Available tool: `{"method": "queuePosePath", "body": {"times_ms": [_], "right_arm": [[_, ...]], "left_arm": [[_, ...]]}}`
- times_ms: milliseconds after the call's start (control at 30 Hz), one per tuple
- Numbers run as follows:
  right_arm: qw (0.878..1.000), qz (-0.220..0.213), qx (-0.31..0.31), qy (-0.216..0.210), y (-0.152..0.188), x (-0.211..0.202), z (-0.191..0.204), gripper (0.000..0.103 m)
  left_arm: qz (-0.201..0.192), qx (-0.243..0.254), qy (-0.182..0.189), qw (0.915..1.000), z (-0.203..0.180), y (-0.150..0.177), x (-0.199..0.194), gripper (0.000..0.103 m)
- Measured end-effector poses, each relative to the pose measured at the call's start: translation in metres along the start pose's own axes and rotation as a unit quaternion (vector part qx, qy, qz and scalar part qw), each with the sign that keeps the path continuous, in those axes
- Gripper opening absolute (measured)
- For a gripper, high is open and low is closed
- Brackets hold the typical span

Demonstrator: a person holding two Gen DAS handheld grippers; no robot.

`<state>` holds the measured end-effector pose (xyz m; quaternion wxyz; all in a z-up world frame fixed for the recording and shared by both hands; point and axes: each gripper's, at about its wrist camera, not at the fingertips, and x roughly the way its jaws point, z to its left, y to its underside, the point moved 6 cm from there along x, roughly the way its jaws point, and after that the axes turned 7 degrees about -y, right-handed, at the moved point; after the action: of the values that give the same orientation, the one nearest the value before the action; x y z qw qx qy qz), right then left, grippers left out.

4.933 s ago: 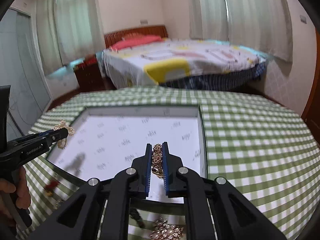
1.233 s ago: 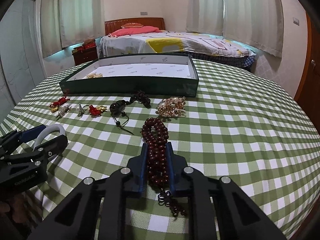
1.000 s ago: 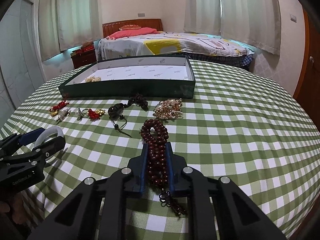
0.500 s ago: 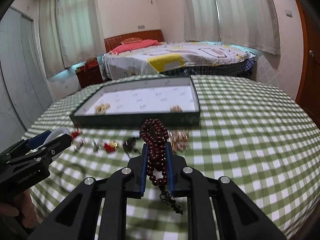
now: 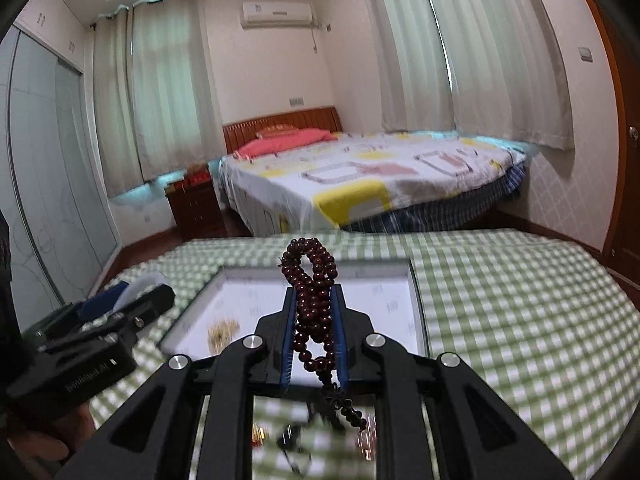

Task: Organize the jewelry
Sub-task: 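Lift the bangle and bead bracelet into the box and open both tools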

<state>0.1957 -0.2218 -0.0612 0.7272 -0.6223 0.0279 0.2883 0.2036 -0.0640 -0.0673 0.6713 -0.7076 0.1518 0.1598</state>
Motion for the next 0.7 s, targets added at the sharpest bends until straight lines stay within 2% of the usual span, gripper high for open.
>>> {"method": "queuePosePath", "body": {"times_ms": [100, 200, 333, 467, 600, 700], "right_arm": [[1.000, -0.021, -0.006, -0.003, -0.024, 0.014, 0.002, 0.017], [1.000, -0.017, -0.001, -0.004, -0.025, 0.032, -0.003, 0.017], [0.999, 0.031, 0.037, -0.016, 0.001, 0.069, -0.017, 0.017], [0.995, 0.086, 0.047, -0.013, 0.031, 0.098, -0.024, 0.017], [0.989, 0.135, 0.057, -0.010, 0.053, 0.118, -0.031, 0.017], [0.986, 0.156, 0.063, -0.006, 0.062, 0.125, -0.036, 0.017]], "left_arm": [[-0.013, -0.005, 0.000, 0.9999, -0.002, -0.019, 0.014, 0.069], [-0.003, -0.004, -0.002, 1.0000, -0.005, -0.023, 0.038, 0.069], [0.055, -0.003, -0.002, 0.9985, -0.007, 0.002, 0.077, 0.069], [0.121, 0.012, -0.002, 0.9926, -0.010, 0.037, 0.117, 0.069], [0.158, 0.017, -0.001, 0.9873, -0.008, 0.057, 0.137, 0.069], [0.179, 0.025, 0.000, 0.9835, -0.007, 0.068, 0.144, 0.069]]}}
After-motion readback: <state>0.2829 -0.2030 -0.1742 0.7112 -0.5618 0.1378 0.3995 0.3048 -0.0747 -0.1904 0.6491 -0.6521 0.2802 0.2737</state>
